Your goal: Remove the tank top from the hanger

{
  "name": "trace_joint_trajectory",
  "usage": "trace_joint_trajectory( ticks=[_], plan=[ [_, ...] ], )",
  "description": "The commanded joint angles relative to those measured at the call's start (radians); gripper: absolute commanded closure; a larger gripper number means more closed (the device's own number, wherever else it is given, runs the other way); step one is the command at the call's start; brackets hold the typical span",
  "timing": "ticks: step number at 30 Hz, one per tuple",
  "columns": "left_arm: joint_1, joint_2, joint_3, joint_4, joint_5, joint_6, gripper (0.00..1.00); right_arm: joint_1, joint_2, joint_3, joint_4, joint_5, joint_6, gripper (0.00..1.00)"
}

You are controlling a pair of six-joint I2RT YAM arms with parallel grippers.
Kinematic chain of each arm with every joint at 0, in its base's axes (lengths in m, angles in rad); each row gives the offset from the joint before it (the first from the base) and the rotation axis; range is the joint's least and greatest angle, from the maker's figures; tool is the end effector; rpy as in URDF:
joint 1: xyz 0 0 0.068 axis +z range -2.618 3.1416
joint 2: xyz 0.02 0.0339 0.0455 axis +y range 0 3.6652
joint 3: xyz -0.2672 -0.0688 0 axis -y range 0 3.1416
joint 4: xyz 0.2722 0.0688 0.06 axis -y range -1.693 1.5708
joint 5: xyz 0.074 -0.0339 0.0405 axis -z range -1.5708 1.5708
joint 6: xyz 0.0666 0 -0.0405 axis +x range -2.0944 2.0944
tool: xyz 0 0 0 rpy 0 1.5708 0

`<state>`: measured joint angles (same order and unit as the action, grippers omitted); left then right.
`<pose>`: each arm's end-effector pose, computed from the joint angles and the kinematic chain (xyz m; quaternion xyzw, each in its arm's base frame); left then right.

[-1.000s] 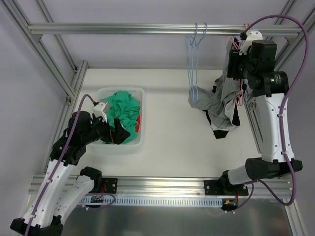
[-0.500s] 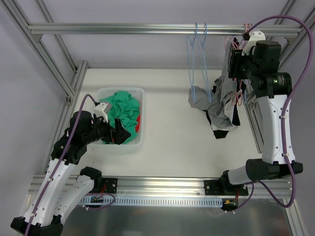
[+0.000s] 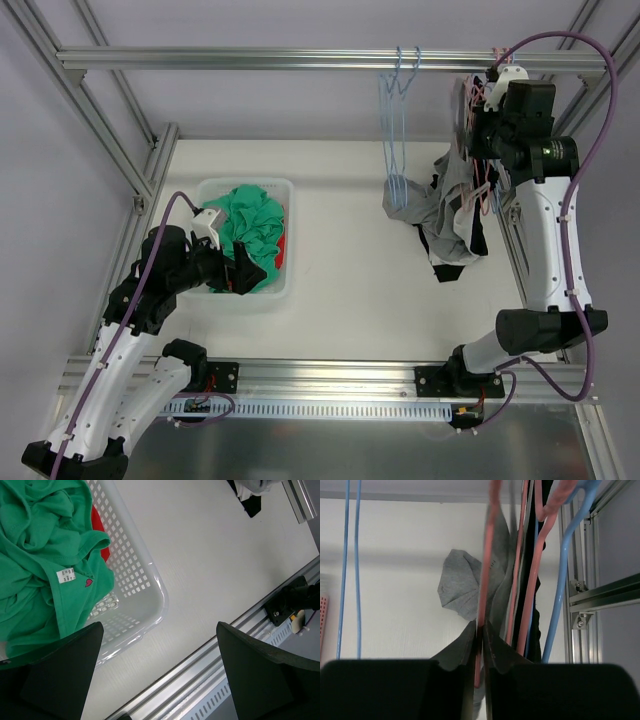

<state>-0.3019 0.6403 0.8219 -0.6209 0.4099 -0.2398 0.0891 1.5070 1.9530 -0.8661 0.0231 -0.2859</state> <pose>0.1686 -0.0803 0.3239 0.1347 0.8227 -0.3060 0.4597 0.3498 0.0297 0.4944 -0.1502 0.8254 -0.0631 0.5405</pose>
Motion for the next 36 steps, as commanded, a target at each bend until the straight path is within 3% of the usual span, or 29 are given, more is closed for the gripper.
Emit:
trace_joint_trajectory(
  ticks=[1, 7, 13, 23, 36],
  plan=[
    [-0.006, -0.002, -0.003, 0.033, 0.026, 0.014, 0.01, -0.005, 0.013, 0.044, 0.021, 0.014, 0.028, 0.91],
    [-0.008, 0.002, -0.003, 0.033, 0.033, 0.016, 0.01, 0.003, 0.03, 0.05, 0.036, -0.012, 0.051, 0.99],
    [-0.008, 0.009, -0.003, 0.035, 0.036, 0.016, 0.01, 0.017, 0.009, 0.034, 0.107, -0.132, 0.106, 1.0],
    [-0.008, -0.011, -0.004, 0.033, 0.024, 0.016, 0.01, 0.021, -0.169, -0.192, 0.464, -0.218, 0.224, 1.0],
    [-0.006, -0.024, -0.006, 0.033, 0.018, 0.013, 0.01, 0.021, -0.232, -0.227, 0.533, -0.282, 0.266, 1.0]
  ],
)
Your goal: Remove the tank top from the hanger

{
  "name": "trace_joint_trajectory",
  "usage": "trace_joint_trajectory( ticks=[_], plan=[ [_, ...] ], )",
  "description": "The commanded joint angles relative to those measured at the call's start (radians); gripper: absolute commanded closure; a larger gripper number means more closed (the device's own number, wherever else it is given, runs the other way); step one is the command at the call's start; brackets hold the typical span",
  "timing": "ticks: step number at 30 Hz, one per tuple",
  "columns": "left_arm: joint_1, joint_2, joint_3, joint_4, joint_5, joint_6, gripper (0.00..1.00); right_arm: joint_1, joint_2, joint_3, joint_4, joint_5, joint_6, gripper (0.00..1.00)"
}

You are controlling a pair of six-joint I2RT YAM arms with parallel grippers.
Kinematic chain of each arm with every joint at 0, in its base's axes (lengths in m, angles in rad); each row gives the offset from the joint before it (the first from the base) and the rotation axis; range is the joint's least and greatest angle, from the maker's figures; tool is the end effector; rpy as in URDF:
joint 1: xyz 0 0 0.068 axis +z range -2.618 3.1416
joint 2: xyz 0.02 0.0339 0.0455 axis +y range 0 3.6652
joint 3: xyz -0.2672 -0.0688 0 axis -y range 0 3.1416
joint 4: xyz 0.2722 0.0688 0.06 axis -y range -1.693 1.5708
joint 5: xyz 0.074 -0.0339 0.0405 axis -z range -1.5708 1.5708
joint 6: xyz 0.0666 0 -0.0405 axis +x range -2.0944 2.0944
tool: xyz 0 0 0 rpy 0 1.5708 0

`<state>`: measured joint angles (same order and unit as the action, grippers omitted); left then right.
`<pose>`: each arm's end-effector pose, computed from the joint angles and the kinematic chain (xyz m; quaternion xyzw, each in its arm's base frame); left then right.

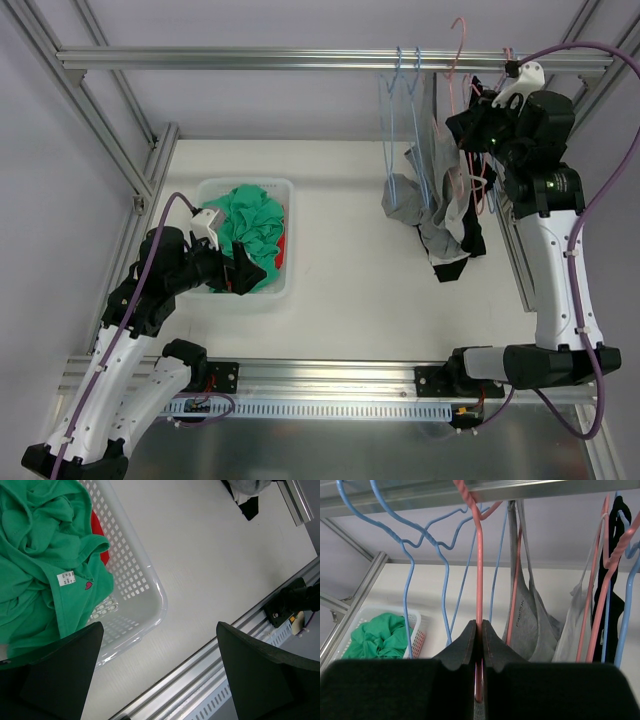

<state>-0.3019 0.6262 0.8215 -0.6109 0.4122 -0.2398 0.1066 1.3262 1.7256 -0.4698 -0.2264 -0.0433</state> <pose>0.1662 -0.0797 0.3273 0.1371 0.8162 -0.3082 0.4691 0.3179 0.0491 0.5241 -0.1312 0.7191 0.1040 0.6745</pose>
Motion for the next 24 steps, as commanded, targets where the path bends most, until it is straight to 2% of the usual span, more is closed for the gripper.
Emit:
trace_joint_trajectory(
  ticks=[1, 14, 18, 24],
  plan=[
    [-0.008, -0.01, -0.005, 0.025, 0.016, 0.014, 0.01, 0.004, -0.059, -0.007, 0.14, -0.036, 0.031, 1.0],
    [-0.008, -0.013, -0.007, 0.025, 0.016, 0.013, 0.01, -0.016, -0.297, -0.235, 0.256, -0.042, 0.112, 1.0],
    [-0.008, -0.019, -0.007, 0.025, 0.016, 0.013, 0.01, -0.019, -0.354, -0.268, 0.26, -0.062, 0.152, 1.0],
    [-0.008, -0.026, 0.005, 0.026, 0.042, 0.02, 0.01, -0.021, -0.521, -0.377, 0.237, -0.085, 0.181, 1.0]
  ],
)
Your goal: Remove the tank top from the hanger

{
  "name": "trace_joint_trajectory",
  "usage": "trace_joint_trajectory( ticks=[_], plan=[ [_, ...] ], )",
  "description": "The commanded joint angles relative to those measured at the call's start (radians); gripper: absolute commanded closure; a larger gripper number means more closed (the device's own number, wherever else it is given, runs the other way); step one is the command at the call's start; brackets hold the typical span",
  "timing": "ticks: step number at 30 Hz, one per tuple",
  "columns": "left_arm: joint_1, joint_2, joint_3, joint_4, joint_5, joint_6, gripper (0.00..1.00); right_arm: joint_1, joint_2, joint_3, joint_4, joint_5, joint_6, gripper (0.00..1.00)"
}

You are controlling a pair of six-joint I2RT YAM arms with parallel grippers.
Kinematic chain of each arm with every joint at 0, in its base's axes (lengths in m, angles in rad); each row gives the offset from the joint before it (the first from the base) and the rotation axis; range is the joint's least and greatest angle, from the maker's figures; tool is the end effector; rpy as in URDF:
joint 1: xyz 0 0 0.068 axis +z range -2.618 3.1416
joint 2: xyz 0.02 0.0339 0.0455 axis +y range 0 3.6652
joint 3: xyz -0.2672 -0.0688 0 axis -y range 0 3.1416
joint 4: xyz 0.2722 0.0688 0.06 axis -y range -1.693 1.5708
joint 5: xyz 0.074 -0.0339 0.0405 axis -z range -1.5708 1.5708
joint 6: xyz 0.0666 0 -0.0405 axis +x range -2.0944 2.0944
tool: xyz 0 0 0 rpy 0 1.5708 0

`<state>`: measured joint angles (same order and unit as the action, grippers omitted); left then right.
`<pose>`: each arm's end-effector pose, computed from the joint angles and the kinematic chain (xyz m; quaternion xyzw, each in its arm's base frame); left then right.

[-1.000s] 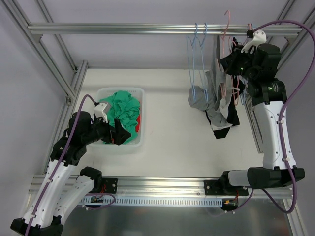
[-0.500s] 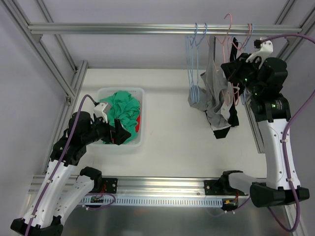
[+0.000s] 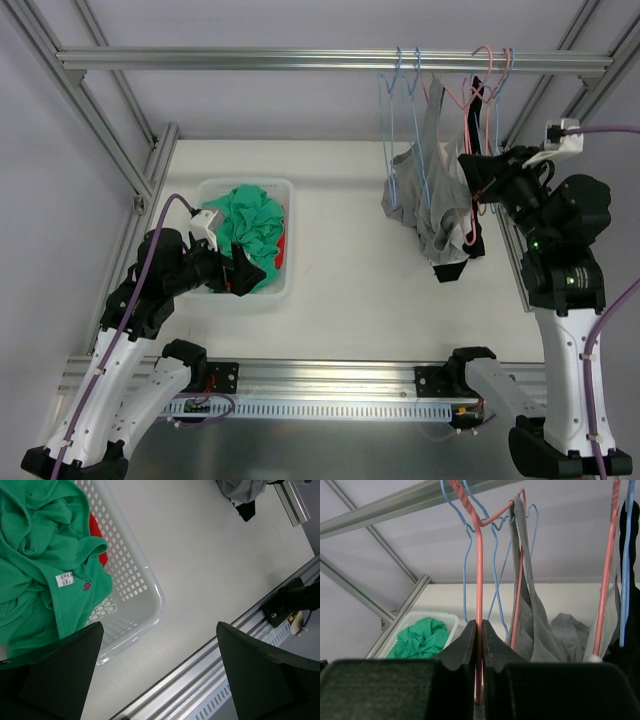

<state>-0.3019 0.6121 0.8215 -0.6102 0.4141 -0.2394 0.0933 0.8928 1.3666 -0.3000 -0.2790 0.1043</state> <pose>0.1633 -0.0789 0.3296 0.1390 0.8120 -0.3096 0.4749 0.2006 0.0372 0.5231 -0.1030 0.6374 0.1638 0.7458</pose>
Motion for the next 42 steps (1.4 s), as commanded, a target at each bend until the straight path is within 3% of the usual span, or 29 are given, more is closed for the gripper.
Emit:
trace_joint_trajectory(
  ticks=[1, 8, 14, 15, 19, 20, 26, 34, 39, 42],
  plan=[
    [-0.008, -0.012, 0.013, 0.027, 0.046, 0.018, 0.01, -0.006, -0.11, -0.026, 0.036, -0.032, 0.029, 1.0],
    [-0.008, -0.009, 0.105, 0.036, 0.107, -0.017, 0.01, -0.006, -0.333, -0.008, -0.18, -0.005, -0.02, 1.0],
    [-0.061, 0.086, 0.258, 0.141, 0.164, -0.087, 0.01, -0.007, -0.417, 0.106, -0.433, -0.094, -0.043, 0.99],
    [-0.098, 0.128, 0.283, 0.162, 0.148, -0.101, 0.01, -0.007, -0.431, 0.155, -0.464, -0.113, -0.051, 1.0],
    [-0.499, 0.27, 0.505, 0.202, -0.183, -0.035, 0.01, -0.004, -0.443, 0.283, -0.621, -0.169, -0.048, 1.0],
    [-0.555, 0.297, 0.543, 0.208, -0.228, -0.012, 0.01, -0.004, -0.44, 0.31, -0.645, -0.202, -0.045, 1.0],
    [-0.823, 0.474, 0.766, 0.352, -0.302, 0.092, 0.01, 0.009, -0.371, 0.454, -0.697, -0.421, 0.029, 1.0],
    [-0.867, 0.606, 0.779, 0.569, -0.252, 0.1, 0.04, 0.01, -0.345, 0.416, -0.588, -0.465, 0.084, 1.0],
    [-0.868, 0.606, 0.711, 0.606, -0.323, 0.123, 0.26, 0.01, -0.344, 0.401, -0.554, -0.46, 0.089, 1.0],
    [-0.868, 0.597, 0.688, 0.606, -0.345, 0.124, 0.26, 0.01, -0.344, 0.393, -0.548, -0.434, 0.086, 1.0]
  ],
)
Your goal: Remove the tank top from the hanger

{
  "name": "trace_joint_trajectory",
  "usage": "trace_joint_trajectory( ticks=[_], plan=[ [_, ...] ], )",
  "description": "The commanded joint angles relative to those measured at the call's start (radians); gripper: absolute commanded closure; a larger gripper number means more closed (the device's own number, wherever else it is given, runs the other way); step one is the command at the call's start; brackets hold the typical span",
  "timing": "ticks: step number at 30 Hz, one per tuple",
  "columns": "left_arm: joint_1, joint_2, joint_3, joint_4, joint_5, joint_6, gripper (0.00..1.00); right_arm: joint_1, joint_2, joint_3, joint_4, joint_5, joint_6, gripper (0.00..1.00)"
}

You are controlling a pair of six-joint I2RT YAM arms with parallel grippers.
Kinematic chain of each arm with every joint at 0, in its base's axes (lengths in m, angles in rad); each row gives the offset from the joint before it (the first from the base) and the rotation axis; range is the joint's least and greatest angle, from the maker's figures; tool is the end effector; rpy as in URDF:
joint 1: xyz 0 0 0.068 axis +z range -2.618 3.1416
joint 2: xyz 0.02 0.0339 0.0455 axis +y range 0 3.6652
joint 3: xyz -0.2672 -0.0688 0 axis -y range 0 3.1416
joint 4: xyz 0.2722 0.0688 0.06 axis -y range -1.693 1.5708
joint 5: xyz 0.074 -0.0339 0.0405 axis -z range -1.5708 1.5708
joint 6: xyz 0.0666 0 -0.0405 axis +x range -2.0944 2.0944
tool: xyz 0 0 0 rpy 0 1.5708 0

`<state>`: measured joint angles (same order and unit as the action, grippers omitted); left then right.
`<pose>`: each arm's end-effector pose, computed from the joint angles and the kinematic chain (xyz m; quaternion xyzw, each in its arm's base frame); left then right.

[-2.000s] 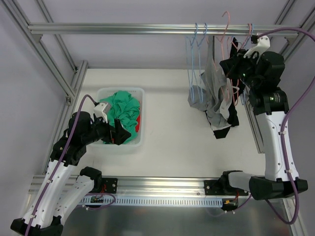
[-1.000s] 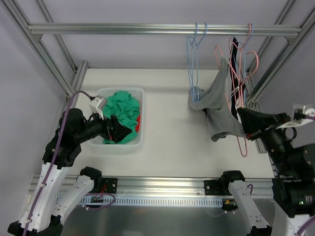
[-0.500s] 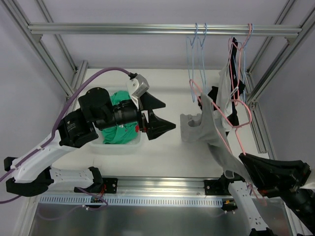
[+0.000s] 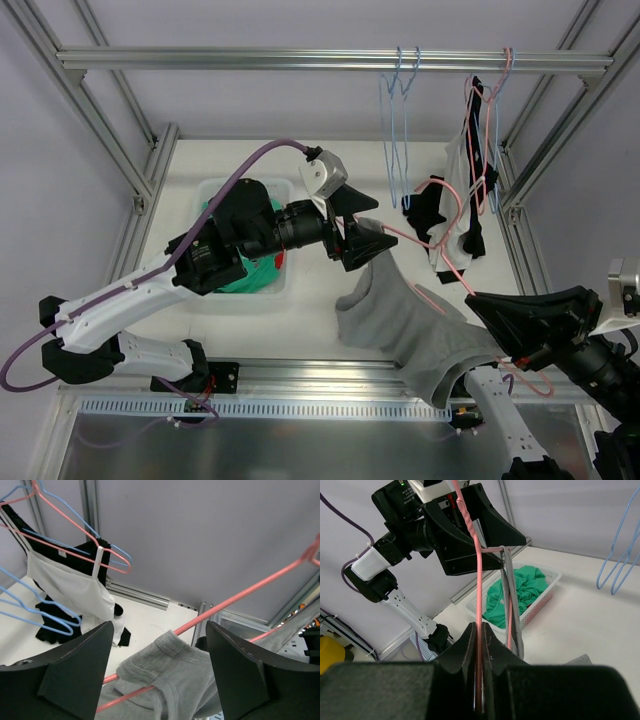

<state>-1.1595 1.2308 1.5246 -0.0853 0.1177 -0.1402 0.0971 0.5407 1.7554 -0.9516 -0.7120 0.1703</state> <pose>0.1172 -0.2883 0.5307 0.3466 0.5264 -0.4987 0.5950 -0.0543 0.0384 0.5594 -0.2556 0.5798 0.3093 0.7091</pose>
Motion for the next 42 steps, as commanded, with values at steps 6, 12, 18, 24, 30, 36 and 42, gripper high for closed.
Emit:
trace_joint_trajectory(
  ticks=[6, 12, 18, 24, 30, 36, 42],
  plan=[
    [-0.011, -0.051, -0.041, 0.081, -0.098, 0.022, 0.02, 0.006, -0.008, -0.069, 0.152, 0.023, 0.018, 1.0],
    [-0.012, -0.062, -0.02, 0.081, -0.167, 0.024, 0.01, 0.006, -0.028, -0.111, 0.192, 0.029, 0.017, 1.0],
    [-0.025, -0.067, -0.064, 0.081, -0.259, -0.03, 0.01, 0.006, -0.048, -0.131, 0.211, 0.106, -0.005, 1.0],
    [-0.029, -0.037, -0.072, 0.105, -0.282, -0.122, 0.09, 0.006, -0.076, -0.149, 0.264, 0.146, -0.011, 1.0],
    [-0.031, 0.021, -0.011, 0.105, -0.282, -0.13, 0.26, 0.006, -0.082, -0.163, 0.289, 0.129, 0.003, 1.0],
    [-0.031, 0.036, -0.012, 0.11, -0.303, -0.13, 0.65, 0.006, -0.084, -0.165, 0.295, 0.131, 0.005, 1.0],
    [-0.029, 0.032, -0.018, 0.117, -0.319, -0.13, 1.0, 0.004, -0.087, -0.174, 0.295, 0.129, 0.003, 1.0]
  ],
)
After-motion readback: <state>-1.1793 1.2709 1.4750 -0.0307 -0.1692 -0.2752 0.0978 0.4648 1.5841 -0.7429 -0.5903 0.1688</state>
